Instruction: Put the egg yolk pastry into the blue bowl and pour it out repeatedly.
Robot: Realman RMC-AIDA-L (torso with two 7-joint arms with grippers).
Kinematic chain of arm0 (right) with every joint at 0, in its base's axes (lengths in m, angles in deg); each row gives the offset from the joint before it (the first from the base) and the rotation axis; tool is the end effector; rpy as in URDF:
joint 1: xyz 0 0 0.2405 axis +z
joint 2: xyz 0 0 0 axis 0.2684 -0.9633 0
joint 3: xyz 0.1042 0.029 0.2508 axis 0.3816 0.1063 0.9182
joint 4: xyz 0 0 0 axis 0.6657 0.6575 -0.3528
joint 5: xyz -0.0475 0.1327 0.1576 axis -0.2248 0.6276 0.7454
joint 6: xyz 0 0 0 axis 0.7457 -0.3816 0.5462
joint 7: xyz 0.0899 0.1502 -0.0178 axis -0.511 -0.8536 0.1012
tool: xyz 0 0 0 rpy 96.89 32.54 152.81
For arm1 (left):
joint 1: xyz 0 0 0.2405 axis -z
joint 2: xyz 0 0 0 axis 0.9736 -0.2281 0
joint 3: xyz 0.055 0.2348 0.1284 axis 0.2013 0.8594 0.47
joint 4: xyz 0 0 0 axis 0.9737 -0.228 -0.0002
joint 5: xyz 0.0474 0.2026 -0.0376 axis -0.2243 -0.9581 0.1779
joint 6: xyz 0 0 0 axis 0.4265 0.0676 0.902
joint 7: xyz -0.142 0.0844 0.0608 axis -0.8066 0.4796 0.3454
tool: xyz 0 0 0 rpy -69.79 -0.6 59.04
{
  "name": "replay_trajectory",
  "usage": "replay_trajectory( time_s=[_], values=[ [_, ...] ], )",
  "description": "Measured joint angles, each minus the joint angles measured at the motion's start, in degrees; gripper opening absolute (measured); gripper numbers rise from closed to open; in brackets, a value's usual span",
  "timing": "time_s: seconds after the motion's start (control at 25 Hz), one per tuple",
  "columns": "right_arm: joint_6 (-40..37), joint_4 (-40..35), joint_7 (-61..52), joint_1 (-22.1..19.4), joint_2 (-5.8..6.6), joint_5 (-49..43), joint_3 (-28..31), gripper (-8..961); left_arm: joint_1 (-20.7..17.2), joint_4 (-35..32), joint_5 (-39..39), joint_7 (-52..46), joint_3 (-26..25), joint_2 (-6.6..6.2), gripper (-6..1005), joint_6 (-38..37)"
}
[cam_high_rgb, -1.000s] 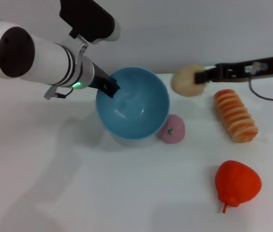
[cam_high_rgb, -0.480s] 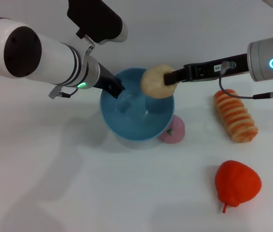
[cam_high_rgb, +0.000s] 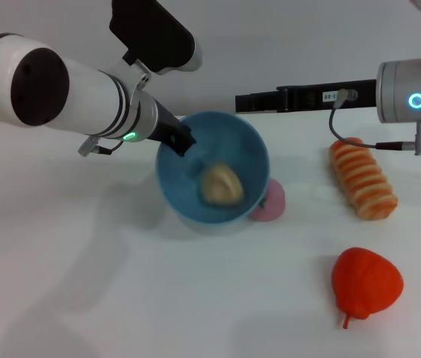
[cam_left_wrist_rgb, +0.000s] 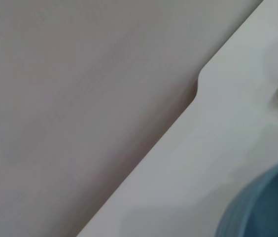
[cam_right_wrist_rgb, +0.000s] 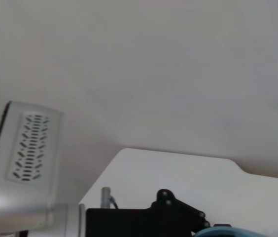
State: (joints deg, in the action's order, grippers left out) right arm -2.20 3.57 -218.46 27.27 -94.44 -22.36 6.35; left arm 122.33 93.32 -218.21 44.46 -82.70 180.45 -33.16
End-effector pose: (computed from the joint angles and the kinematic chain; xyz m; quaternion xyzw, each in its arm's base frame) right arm 0.1649 0.4395 -0.0377 -0.8628 0.4375 0.2299 0.1067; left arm -0.1671 0.4632 -0.0990 -0.9185 -0.1774 0.1024 0.3382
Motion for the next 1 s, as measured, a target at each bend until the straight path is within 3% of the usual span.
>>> replay_trajectory(
  time_s=[0.04,0.16,0.36,0.68,1.0],
  values=[
    [0.23,0.27,0.01,-0.04,0.08,-0.01,0.01,112,-0.02,0.00,0.03,-0.01,0.00,-0.01,0,0.03],
    [0.62,0.94,-0.03,-0.39,0.28,-0.03,0.01,333,-0.04,0.00,0.06,-0.02,0.00,-0.01,-1,0.28],
    [0.73,-2.26,-0.31,-2.59,0.29,0.26,0.07,379,0.18,0.00,0.08,-0.01,-0.12,-0.13,-1,0.35],
    [9.19,-11.33,6.09,-12.44,-0.57,0.41,0.09,425,0.16,-0.33,-0.26,-0.01,-0.55,-0.33,-1,-0.95],
    [19.11,-13.93,24.09,-21.61,-1.14,5.93,-0.44,425,1.96,-0.05,-0.44,0.41,-0.64,-0.46,-1,0.20]
  ],
)
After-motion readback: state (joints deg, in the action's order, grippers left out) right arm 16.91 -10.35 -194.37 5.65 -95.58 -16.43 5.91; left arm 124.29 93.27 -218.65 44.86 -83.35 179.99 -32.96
